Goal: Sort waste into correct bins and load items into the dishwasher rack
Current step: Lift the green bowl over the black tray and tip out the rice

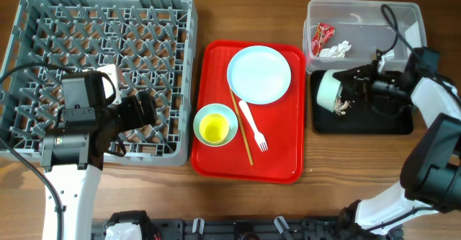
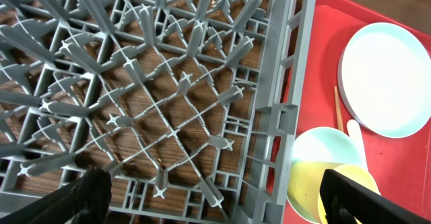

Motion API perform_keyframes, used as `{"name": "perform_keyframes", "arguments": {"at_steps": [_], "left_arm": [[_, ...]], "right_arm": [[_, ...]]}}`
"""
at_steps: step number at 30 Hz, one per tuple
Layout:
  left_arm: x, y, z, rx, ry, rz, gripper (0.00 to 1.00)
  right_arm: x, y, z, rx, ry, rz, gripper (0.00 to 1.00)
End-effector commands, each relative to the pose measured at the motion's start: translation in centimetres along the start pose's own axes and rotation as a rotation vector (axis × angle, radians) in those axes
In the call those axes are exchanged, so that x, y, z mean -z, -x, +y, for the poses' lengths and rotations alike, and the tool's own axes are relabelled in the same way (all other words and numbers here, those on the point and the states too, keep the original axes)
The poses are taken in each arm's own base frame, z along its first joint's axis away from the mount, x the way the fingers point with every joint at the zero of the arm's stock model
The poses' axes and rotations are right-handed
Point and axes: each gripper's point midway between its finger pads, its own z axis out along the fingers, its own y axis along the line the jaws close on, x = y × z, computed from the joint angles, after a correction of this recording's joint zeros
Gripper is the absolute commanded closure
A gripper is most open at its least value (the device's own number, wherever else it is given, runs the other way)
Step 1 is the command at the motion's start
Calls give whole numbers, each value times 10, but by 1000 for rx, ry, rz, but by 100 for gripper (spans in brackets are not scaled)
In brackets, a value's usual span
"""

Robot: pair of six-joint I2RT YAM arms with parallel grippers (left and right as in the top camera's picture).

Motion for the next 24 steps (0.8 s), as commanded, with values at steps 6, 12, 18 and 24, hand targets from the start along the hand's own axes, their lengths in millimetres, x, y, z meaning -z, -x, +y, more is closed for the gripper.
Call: {"name": "perform_keyframes", "arguments": {"at_steps": [6,12,18,24], "left_arm": [[3,4,1,10,3,-14,0],[3,5,1,10,3,-14,0],[3,4,1,10,4,-14,0],[3,4,1,10,3,-14,0]], "right_arm": [[41,10,26,-70,293,-8,96],[74,24,24,-183,368,-63,96],[101,34,31,-281,462,-65,96],[106,34,38,-349,498,-25,96]]}}
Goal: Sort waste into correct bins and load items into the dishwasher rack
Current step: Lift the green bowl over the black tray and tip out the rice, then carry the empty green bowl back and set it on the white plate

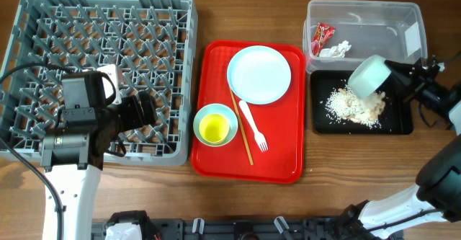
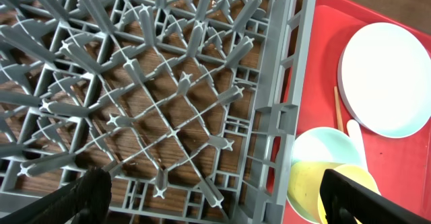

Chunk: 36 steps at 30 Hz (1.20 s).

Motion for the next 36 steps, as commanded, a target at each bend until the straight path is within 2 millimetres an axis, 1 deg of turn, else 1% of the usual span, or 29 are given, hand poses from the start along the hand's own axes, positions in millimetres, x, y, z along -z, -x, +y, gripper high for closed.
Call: {"name": "perform_keyframes", "arguments": {"at_steps": [1,7,9,12,14,16,17,18,19,20,23,26,28,30,33,36], "left_arm": [[3,4,1,10,3,-14,0],[3,5,1,10,3,-14,0],[3,5,1,10,3,-14,0],[3,5,1,10,3,-14,0],[3,5,1,10,3,-14,0],[3,5,1,10,3,-14,0],[3,5,1,10,3,-15,0],[3,5,1,10,3,-15,0],[3,5,1,10,3,-16,0],[3,5,1,10,2,-17,0],[3,6,1,9,2,-21,0],[3,7,0,9,1,-25,0],[3,7,0,9,1,-25,0],[3,7,0,8,1,-25,0],[3,7,0,8,1,-25,0],[3,7,0,9,1,-25,0]], "right_arm": [[0,-6,5,-112,53,55,96],[0,-6,5,-152,52,56,96],[0,-5,6,-135,51,56,96],[0,0,2,-19,28,28,96],[-2,9,-11,41,-44,-33,96],[-5,15,-34,47,-154,-91,96],[-5,15,-53,-3,-242,-122,96],[-3,13,-67,-56,-314,-147,96],[-2,12,-75,-73,-355,-157,96],[-3,11,-79,-46,-379,-152,96],[-10,6,-69,138,-382,-107,96],[-11,-1,-56,250,-414,-100,96],[-14,-8,-43,326,-426,-99,96],[-20,-17,-28,419,-424,-86,95],[-36,-40,-4,584,-463,-65,96],[-54,-61,7,717,-535,-61,96]]}}
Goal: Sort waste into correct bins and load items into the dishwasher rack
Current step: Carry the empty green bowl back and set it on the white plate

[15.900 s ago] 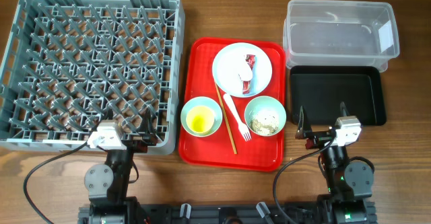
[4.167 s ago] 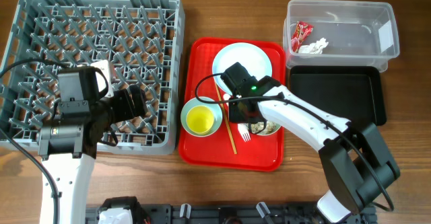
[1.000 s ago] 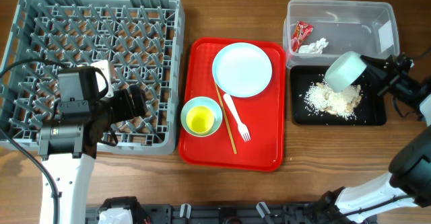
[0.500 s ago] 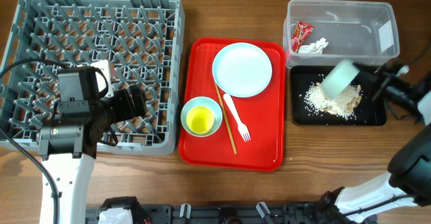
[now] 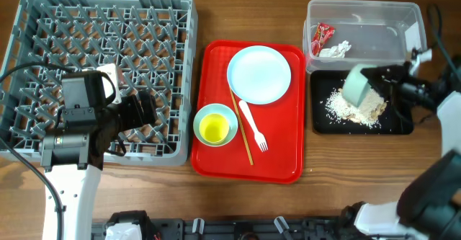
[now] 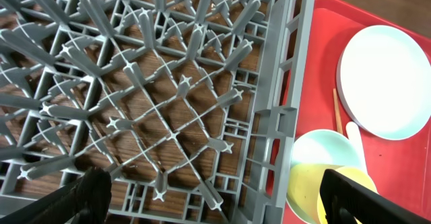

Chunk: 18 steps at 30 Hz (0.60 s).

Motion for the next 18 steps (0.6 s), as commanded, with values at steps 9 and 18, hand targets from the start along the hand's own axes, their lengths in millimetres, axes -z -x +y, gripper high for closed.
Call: {"name": "perform_keyframes", "arguments": {"at_steps": [9,18], "left_arm": [[3,6,1,9,2,-20,0],[3,6,1,9,2,-20,0]], "right_arm": [[-67,-58,113,703,-232,-69,96],[-157,-127,112,937,-273,92,96]]}}
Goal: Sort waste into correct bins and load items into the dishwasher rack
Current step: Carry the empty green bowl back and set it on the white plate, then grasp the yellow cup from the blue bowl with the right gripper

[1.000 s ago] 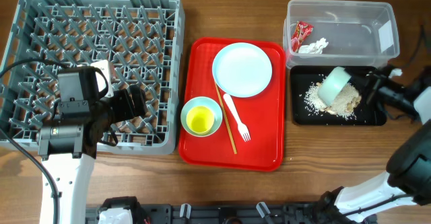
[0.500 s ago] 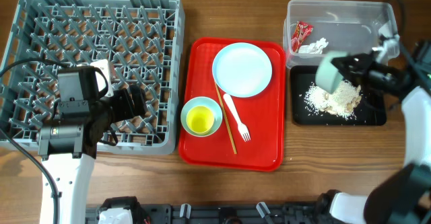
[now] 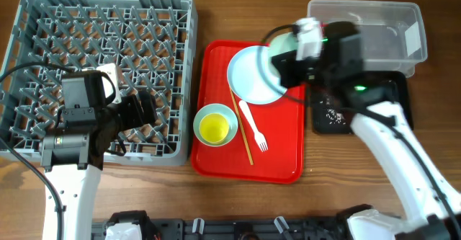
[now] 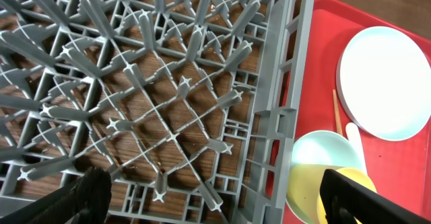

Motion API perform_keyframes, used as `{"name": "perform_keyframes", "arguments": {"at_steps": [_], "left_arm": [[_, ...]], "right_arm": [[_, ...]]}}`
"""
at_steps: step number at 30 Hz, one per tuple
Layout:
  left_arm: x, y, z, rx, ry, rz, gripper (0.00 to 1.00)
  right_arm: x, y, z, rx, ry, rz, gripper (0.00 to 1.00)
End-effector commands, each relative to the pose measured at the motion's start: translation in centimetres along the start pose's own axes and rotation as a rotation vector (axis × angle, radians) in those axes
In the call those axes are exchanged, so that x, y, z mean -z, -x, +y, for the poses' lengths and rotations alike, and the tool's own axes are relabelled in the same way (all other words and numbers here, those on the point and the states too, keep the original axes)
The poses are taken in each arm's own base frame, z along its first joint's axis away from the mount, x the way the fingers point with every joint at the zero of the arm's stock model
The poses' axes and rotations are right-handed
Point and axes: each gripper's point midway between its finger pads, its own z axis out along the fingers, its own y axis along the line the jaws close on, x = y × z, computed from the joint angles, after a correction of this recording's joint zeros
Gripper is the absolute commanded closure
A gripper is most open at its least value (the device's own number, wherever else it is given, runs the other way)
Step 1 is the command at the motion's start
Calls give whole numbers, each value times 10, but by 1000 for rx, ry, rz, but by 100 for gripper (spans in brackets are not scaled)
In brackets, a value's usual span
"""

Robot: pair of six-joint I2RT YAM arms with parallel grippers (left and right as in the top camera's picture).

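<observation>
My right gripper [image 3: 287,61] hangs over the upper right of the red tray [image 3: 281,161], shut on a pale green bowl [image 3: 281,45] at the white plate's [image 3: 252,74] right edge. Also on the tray are a pale bowl with a yellow cup [image 3: 215,127] in it, a white fork [image 3: 253,126] and a wooden chopstick [image 3: 242,132]. The grey dishwasher rack [image 3: 101,24] is at the left. My left gripper [image 4: 215,204] stands open low over the rack's [image 4: 168,83] near right corner, with nothing between its fingers; the plate [image 4: 387,83] and yellow cup [image 4: 310,194] show beside it.
A black bin [image 3: 328,117] with scattered rice lies right of the tray, mostly hidden under my right arm. Behind it stands a clear bin [image 3: 382,24] that holds wrappers. Bare wooden table runs along the front.
My right arm has moved left from the black bin to the tray's upper right, with the pale green bowl still in its gripper. My left gripper has not moved.
My right gripper first held the pale green bowl on its side over the black bin. Then rice lay piled in the bin with the bowl tilted above it. The bowl stayed there, and now it hangs over the tray. My left gripper stayed open over the rack.
</observation>
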Motion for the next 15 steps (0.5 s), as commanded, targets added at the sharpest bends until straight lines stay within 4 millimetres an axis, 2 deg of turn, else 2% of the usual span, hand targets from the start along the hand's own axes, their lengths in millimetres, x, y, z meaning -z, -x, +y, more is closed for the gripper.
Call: {"name": "perform_keyframes", "arguments": {"at_steps": [1,5,9,15], "left_arm": [[3,5,1,10,3,-17,0],[3,5,1,10,3,-17,0],[3,5,1,10,3,-17,0],[3,5,1,10,3,-17,0]], "right_arm": [[-38,-19,-5,66,-75,77,96],[-79,-49,-2,94,-58,175,96],[-108,-65,-5,122,-49,212,95],[-130,-85,-21,105,-82,261,96]]}}
